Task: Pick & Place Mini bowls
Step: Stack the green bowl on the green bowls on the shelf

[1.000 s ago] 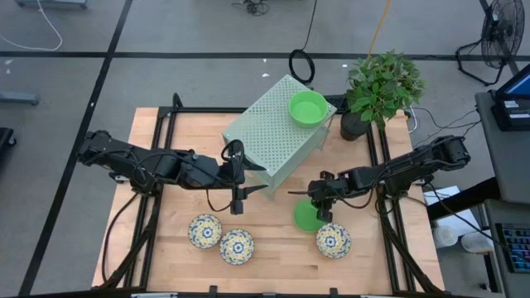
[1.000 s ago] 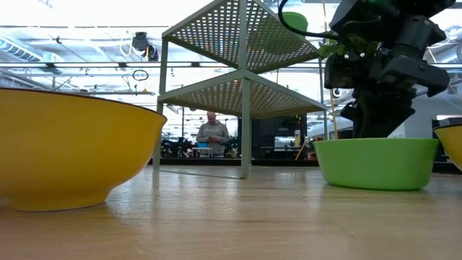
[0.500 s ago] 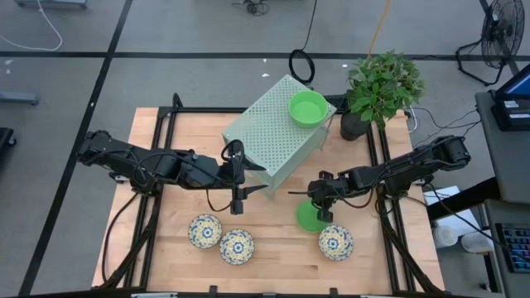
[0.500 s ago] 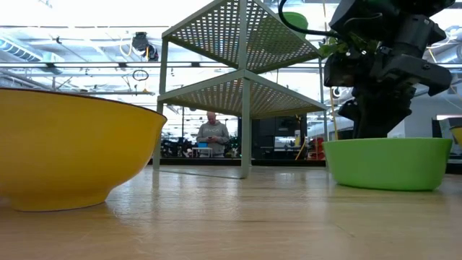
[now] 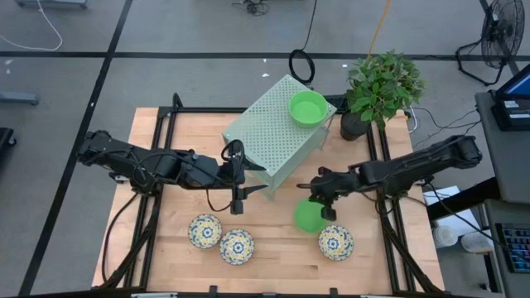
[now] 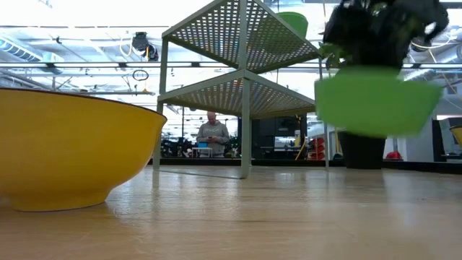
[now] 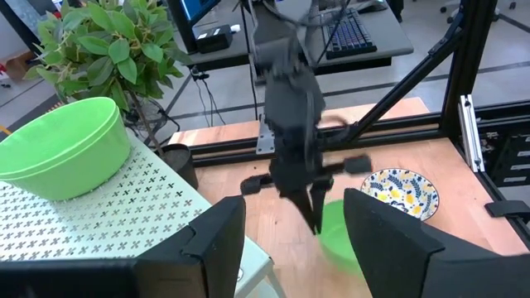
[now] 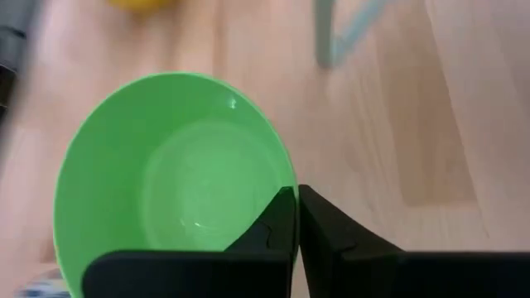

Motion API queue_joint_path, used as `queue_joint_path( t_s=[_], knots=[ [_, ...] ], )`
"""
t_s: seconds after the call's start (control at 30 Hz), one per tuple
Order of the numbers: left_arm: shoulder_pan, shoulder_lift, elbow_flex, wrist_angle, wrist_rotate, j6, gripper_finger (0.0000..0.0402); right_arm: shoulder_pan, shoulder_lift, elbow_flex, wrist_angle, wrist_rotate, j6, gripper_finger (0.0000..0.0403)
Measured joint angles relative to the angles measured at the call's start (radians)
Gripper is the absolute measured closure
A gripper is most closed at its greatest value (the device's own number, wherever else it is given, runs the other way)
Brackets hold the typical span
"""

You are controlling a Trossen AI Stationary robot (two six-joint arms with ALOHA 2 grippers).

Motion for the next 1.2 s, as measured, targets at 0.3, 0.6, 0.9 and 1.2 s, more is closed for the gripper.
queue_joint_path(
  t_s=[0.3, 0.6, 0.9, 1.2],
  knots=[
    [0.0, 0.0, 0.0, 0.0, 0.0, 0.0, 0.0192, -0.001, -0.12, 0.269, -0.079, -0.024, -0.047, 0.0403],
    [0.0, 0.0, 0.0, 0.0, 0.0, 0.0, 0.0192, -0.064, 0.054, 0.921, -0.538, 0.152, -0.165, 0.0403],
    [0.0, 0.0, 0.0, 0.0, 0.0, 0.0, 0.0192, -0.323, 0.279, 1.419, -0.748, 0.154, -0.204, 0.0403],
    [0.0, 0.0, 0.0, 0.0, 0.0, 0.0, 0.0192, -0.589, 0.368, 1.476, -0.825, 0.13, -0.177, 0.0403]
  ],
)
